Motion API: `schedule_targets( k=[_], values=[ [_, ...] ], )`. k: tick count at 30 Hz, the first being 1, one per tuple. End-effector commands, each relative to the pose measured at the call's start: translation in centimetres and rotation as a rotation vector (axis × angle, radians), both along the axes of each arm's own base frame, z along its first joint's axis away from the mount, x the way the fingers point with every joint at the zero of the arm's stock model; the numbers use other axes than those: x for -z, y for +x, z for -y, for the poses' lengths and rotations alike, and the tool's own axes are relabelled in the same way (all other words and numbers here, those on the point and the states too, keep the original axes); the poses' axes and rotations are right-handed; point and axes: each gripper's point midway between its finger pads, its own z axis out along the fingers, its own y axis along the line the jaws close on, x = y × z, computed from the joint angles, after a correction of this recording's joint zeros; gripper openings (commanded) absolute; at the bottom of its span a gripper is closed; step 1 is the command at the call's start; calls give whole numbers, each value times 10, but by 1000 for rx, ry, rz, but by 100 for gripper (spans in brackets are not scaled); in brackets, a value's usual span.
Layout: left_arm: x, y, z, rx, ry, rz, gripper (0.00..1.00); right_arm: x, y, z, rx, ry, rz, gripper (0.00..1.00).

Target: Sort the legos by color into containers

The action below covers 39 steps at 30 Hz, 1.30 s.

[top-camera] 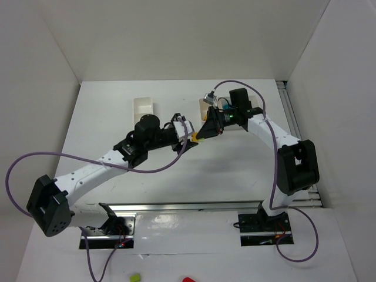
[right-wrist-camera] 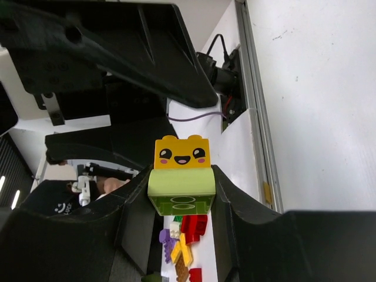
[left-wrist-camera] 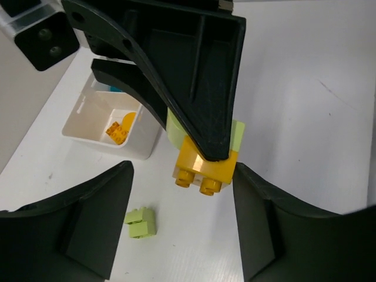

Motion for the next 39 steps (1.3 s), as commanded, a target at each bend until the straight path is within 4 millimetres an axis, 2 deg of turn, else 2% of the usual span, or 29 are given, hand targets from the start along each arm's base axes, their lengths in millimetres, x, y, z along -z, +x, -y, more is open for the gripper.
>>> schedule_targets(
  k=[1, 4, 6, 10, 12, 13, 15, 16, 18, 20, 21, 24, 26, 27, 29, 30, 33, 36, 38, 39],
  values=[
    [-18, -7, 12, 93, -22, 51, 76, -15, -4, -2, -45, 39, 35, 22],
    [-18, -11, 13, 117, -22, 57, 73, -15, -3, -2, -52, 44, 32, 22],
    [-14, -13, 14, 126, -18, 48, 66, -14, -3, -2, -60, 49, 35, 22],
    [-16, -14, 15, 132, -33, 37, 68, -14, -7, -4, -75, 39, 16, 22],
    [-16, -14, 15, 132, -33, 37, 68, -6, -4, -4, -80, 38, 28, 22],
    [-21, -15, 16, 141, -40, 43, 62, -8, -6, -3, -82, 29, -1, 22],
    [-21, -15, 16, 141, -40, 43, 55, 0, -6, -6, -100, 31, 21, 22],
    [-26, -15, 17, 141, -46, 51, 51, -4, -10, -5, -106, 28, -16, 22],
    [-20, -15, 18, 153, -29, 52, 42, 1, -9, -5, -120, 54, 12, 22],
    [-20, -12, 15, 144, -22, 43, 33, -6, -11, -2, -118, 72, -18, 22],
    [-20, -12, 15, 144, -22, 43, 29, -1, -8, -3, -122, 97, 24, 22],
    [-19, -11, 12, 145, -10, 36, 20, -5, -6, 2, -102, 110, -1, 20],
    [-26, -10, 12, 145, -14, 42, 8, -3, -7, 2, -102, 110, -1, 20],
    [-19, -10, 8, 144, 3, 15, 1, -2, -7, 3, -103, 101, 1, 20],
    [-16, -7, 6, 137, 18, 7, 0, 1, -4, 6, -93, 89, 4, 20],
    [-18, -11, 5, 150, 16, 4, 0, -5, -4, 6, -94, 94, 25, 20],
    [-27, -8, -13, 131, 1, 12, 0, -4, 8, 20, -42, 74, 41, 20],
    [-21, -14, -29, 125, 7, -13, 0, -5, 16, 32, -2, 64, 44, 25],
    [-29, -14, -41, 109, -21, -16, 0, -8, 22, 41, 29, 65, 54, 28],
    [-21, -14, -44, 107, -13, -37, 0, -8, 22, 41, 30, 65, 54, 29]
  ],
)
